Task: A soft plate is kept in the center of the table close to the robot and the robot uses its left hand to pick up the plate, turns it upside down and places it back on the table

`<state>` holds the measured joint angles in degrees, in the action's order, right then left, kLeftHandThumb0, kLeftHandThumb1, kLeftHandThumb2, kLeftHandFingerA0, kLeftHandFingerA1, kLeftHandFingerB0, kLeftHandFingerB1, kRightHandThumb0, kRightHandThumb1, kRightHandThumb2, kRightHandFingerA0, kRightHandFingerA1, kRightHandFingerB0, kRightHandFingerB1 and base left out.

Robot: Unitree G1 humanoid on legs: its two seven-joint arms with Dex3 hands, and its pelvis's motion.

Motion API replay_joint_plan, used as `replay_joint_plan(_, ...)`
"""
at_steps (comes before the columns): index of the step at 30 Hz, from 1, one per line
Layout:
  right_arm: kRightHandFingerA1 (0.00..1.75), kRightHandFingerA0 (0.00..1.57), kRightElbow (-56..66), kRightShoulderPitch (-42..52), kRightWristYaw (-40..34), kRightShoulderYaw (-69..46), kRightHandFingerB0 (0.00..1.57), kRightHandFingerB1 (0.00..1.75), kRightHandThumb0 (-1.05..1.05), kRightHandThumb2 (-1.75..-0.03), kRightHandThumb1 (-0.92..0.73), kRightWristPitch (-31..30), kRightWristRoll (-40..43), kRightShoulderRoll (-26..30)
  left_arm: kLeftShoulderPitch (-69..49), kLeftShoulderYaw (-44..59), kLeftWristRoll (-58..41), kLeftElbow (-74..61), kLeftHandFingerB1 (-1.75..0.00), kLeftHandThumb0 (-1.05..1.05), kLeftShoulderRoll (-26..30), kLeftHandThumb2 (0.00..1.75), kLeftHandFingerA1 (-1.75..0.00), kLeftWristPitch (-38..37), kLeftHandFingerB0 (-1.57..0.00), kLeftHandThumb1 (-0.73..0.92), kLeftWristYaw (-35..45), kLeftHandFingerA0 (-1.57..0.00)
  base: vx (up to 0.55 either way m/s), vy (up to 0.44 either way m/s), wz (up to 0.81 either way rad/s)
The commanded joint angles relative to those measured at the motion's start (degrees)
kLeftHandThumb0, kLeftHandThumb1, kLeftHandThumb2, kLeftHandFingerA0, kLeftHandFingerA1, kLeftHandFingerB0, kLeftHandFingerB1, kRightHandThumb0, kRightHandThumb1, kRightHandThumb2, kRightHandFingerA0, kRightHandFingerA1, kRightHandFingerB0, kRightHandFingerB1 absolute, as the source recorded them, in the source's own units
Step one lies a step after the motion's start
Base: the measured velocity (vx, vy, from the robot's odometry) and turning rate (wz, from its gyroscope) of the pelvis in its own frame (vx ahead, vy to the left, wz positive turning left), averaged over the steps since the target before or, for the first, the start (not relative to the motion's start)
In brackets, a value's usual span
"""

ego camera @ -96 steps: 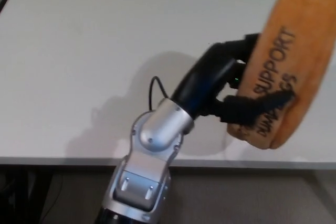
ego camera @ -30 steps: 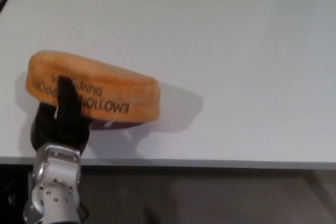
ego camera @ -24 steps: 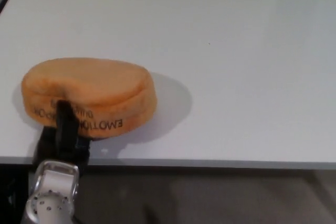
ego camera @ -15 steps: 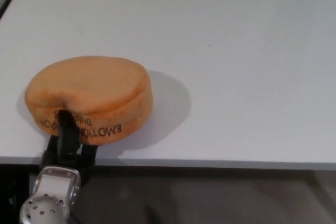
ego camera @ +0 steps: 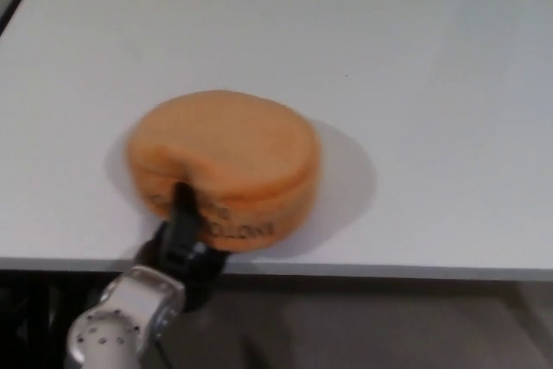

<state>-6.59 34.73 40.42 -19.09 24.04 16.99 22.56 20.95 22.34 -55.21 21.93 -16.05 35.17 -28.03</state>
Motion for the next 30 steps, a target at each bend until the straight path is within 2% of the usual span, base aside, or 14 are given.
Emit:
replay_joint_plan(1, 0.51, 0.24, -0.9, -0.5, 0.7, -0.6, 0.00, 0.13, -0.82, -1.01, -0.68, 0.8, 1.0, 0.8, -2.7, -4.6, 0.2, -1.8, -1.48, -0.40, -7.8, 0.67, -1.75, 6.9, -0.60, 0.74, -3.9, -0.96, 0.00, 0.000, 0.00)
replay_joint_plan(12, 0.49, 0.17, -1.1, -0.5, 0.9, -0.7, 0.00, 0.16, -0.77, -1.02, -0.68, 1.5, 0.6, 1.0, 0.3, -8.4, -1.6, -6.1, -1.47, -0.41, -12.1, 0.63, -1.75, 3.0, -0.55, 0.74, -8.2, -0.95, 0.00, 0.000, 0.00)
replay_joint_plan(13, 0.37, 0.27, -1.0, -0.4, 0.9, -0.9, 0.00, 0.17, -0.74, -0.65, -0.82, 1.5, 0.6, 1.1, 0.1, -8.3, -1.0, -6.1, -1.42, -0.41, -12.7, 0.66, -1.75, 1.5, -0.51, 0.72, -8.9, -0.94, 0.00, 0.000, 0.00)
replay_joint_plan(14, 0.50, 0.20, -0.9, -0.3, 0.9, -1.1, 0.00, 0.18, -0.76, -1.00, -0.65, 1.1, 0.8, 1.2, -0.2, -8.5, -0.7, -6.2, -1.55, -0.42, -12.8, 0.63, -1.75, 0.8, -0.50, 0.76, -8.8, -0.95, 0.00, 0.000, 0.00)
replay_joint_plan(15, 0.50, 0.20, -0.7, -0.1, 0.9, -1.1, 0.00, 0.18, -0.76, -1.00, -0.65, 0.5, 1.0, 1.3, -0.6, -8.9, -0.5, -6.3, -1.55, -0.42, -12.7, 0.63, -1.75, 0.5, -0.50, 0.76, -8.2, -0.95, 0.00, 0.000, 0.00)
replay_joint_plan(16, 0.37, 0.26, -0.7, -0.1, 1.2, -1.1, 0.00, 0.17, -0.73, -0.65, -0.82, 0.3, 1.3, 1.3, -0.8, -8.7, -0.7, -6.4, -1.48, -0.43, -12.8, 0.63, -1.75, 0.1, -0.47, 0.76, -8.5, -0.94, 0.00, 0.000, 0.00)
replay_joint_plan(17, 0.37, 0.26, -0.7, -0.1, 1.6, -1.0, 0.00, 0.17, -0.73, -0.65, -0.82, 0.1, 1.9, 1.2, -0.9, -8.4, -0.9, -6.5, -1.48, -0.43, -12.9, 0.63, -1.75, -0.4, -0.47, 0.76, -8.8, -0.94, 0.00, 0.000, 0.00)
replay_joint_plan(18, 0.49, 0.16, -0.6, -0.2, 1.4, -0.9, 0.00, 0.18, -0.76, -1.02, -0.65, 0.0, 1.6, 1.2, -1.0, -8.3, -1.0, -6.6, -1.51, -0.43, -12.8, 0.63, -1.75, -0.6, -0.48, 0.76, -8.9, -0.95, 0.00, 0.000, 0.00)
replay_joint_plan(19, 0.49, 0.16, -0.5, -0.3, 1.1, -0.8, 0.00, 0.18, -0.76, -1.02, -0.65, -0.1, 1.3, 1.1, -1.0, -8.1, -1.2, -6.8, -1.51, -0.43, -12.6, 0.63, -1.75, -0.7, -0.48, 0.76, -9.2, -0.95, 0.00, 0.000, 0.00)
replay_joint_plan(20, 0.37, 0.26, -0.7, -0.3, 1.1, -0.8, 0.00, 0.17, -0.75, -0.65, -0.82, 0.1, 1.2, 1.1, -1.0, -8.0, -1.3, -6.9, -1.50, -0.42, -12.7, 0.63, -1.75, -0.9, -0.47, 0.76, -9.6, -0.94, 0.00, 0.000, 0.00)
replay_joint_plan(21, 0.37, 0.26, -0.8, -0.3, 1.2, -0.8, 0.00, 0.17, -0.75, -0.65, -0.82, 0.1, 1.2, 1.1, -1.1, -8.0, -1.3, -6.9, -1.50, -0.42, -12.7, 0.63, -1.75, -1.0, -0.47, 0.76, -9.8, -0.94, 0.00, 0.000, 0.00)
replay_joint_plan(22, 0.37, 0.26, -0.8, -0.4, 1.2, -0.7, 0.00, 0.17, -0.75, -0.66, -0.81, 0.2, 1.2, 1.1, -1.3, -8.0, -1.1, -7.2, -1.49, -0.41, -12.6, 0.63, -1.75, -1.5, -0.49, 0.76, -9.6, -0.94, 0.00, 0.000, 0.00)
replay_joint_plan(23, 0.50, 0.20, -0.8, -0.3, 1.2, -0.7, 0.00, 0.17, -0.77, -1.01, -0.64, 0.0, 1.1, 1.1, -1.5, -8.4, -0.6, -7.4, -1.50, -0.42, -12.6, 0.64, -1.75, -2.0, -0.51, 0.77, -9.4, -0.94, 0.00, 0.000, 0.00)
replay_joint_plan(30, 0.50, 0.20, -0.9, 0.1, 1.7, -0.9, 0.00, 0.10, -0.85, -1.02, -0.70, -0.3, 1.9, 0.9, -2.4, -10.3, 1.3, -6.0, -1.62, -0.46, -11.6, 0.65, -1.75, -3.9, -0.62, 0.80, -6.9, -0.92, 0.00, 0.000, 0.00)
